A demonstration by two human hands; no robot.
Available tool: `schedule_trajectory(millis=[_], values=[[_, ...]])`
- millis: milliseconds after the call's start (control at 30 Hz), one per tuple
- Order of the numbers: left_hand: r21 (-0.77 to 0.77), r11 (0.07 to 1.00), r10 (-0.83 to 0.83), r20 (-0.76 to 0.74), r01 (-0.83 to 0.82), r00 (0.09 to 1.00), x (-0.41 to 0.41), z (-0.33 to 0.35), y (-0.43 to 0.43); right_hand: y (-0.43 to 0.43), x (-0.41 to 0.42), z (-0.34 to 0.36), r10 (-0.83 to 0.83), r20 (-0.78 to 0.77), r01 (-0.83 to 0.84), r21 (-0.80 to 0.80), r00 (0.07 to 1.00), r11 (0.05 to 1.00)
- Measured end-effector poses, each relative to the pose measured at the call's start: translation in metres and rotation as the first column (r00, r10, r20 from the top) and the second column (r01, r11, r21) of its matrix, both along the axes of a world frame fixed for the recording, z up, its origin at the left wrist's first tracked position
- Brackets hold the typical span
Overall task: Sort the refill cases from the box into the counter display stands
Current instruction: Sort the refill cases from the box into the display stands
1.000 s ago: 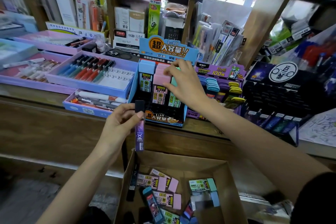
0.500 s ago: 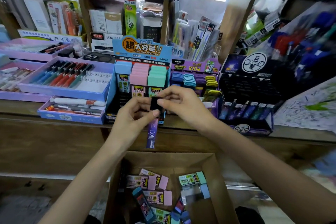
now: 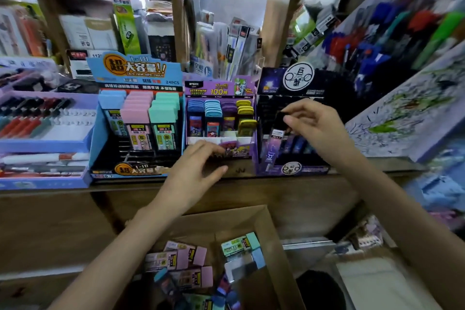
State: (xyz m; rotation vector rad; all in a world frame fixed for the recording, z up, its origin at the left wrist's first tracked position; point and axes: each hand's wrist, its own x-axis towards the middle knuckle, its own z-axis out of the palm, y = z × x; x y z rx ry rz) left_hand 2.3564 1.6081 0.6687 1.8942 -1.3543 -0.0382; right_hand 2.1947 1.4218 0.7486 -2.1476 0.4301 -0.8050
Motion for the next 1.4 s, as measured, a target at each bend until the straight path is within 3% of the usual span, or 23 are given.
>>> schedule_trajectory(millis=[133, 367, 500, 667, 800, 933, 1133, 1267, 1400], values=[[0.072, 0.997, -0.03, 0.095, 0.023, 0.995, -0.011, -0.003, -0.016, -0.027, -0.022, -0.004, -0.156, -0.024, 0.15, -0.16, 0.988, 0.976], [-0.027, 0.999, -0.038, 0.154, 0.042, 0.987, -0.03, 0.012, -0.046, -0.036, -0.025, -0.017, -0.212, 0.096, 0.224, -0.137, 0.973, 0.965], [-0.128, 0.988, -0.033, 0.378, 0.087, 0.925, -0.033, 0.037, -0.072, -0.045, -0.026, -0.013, -0.221, 0.152, 0.241, -0.125, 0.963, 0.963], [-0.011, 0.998, -0.045, 0.597, 0.064, 0.801, -0.039, 0.044, -0.094, -0.042, -0.022, -0.03, -0.181, 0.053, 0.188, -0.183, 0.982, 0.965], [0.004, 0.998, -0.053, 0.591, 0.062, 0.805, -0.037, 0.039, -0.094, -0.04, -0.02, -0.038, -0.142, 0.034, 0.145, -0.168, 0.989, 0.975], [-0.011, 0.998, -0.046, 0.559, 0.063, 0.828, -0.036, 0.038, -0.096, -0.043, -0.015, -0.041, -0.205, 0.003, 0.203, -0.172, 0.979, 0.964], [-0.01, 0.998, -0.042, 0.512, 0.055, 0.858, -0.035, 0.039, -0.098, -0.039, -0.011, -0.043, -0.267, 0.005, 0.246, -0.411, 0.964, 0.878], [-0.048, 0.996, -0.043, 0.492, 0.076, 0.869, -0.046, 0.039, -0.075, -0.032, -0.02, -0.033, -0.282, -0.004, 0.254, -0.421, 0.959, 0.87], [0.021, 0.988, -0.146, 0.409, 0.15, 0.901, -0.061, 0.003, -0.019, -0.01, -0.045, -0.038, -0.168, -0.063, 0.121, -0.461, 0.984, 0.879]])
